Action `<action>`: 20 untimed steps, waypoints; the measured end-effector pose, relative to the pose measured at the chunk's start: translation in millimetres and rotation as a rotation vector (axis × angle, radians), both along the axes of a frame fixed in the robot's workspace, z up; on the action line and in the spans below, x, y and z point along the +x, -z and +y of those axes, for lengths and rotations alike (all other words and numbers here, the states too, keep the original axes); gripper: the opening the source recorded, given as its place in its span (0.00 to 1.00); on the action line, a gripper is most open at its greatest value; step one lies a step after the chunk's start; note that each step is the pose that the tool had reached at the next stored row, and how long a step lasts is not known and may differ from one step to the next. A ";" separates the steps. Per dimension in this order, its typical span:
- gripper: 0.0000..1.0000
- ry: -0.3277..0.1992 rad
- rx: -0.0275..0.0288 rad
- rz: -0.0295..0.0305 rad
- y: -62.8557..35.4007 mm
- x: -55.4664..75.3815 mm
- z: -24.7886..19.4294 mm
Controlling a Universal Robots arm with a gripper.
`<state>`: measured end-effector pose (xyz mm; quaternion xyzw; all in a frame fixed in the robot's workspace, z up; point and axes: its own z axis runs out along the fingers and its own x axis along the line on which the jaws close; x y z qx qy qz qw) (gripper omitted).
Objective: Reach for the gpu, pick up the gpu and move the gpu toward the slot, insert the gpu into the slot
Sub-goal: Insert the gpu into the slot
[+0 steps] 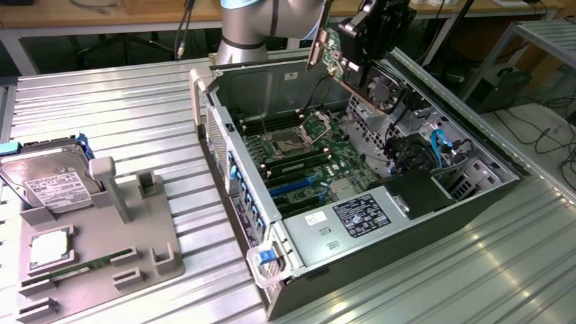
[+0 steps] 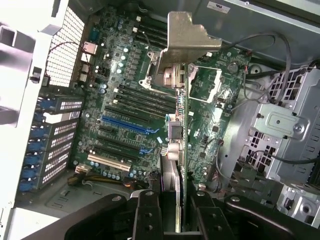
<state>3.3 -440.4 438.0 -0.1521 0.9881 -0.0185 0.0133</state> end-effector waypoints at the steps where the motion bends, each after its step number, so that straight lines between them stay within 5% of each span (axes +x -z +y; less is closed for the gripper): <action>1: 0.27 -0.005 0.0000 0.0000 0.0 0.0 0.0; 20: 0.27 -0.102 0.0000 0.0000 0.0 0.0 0.0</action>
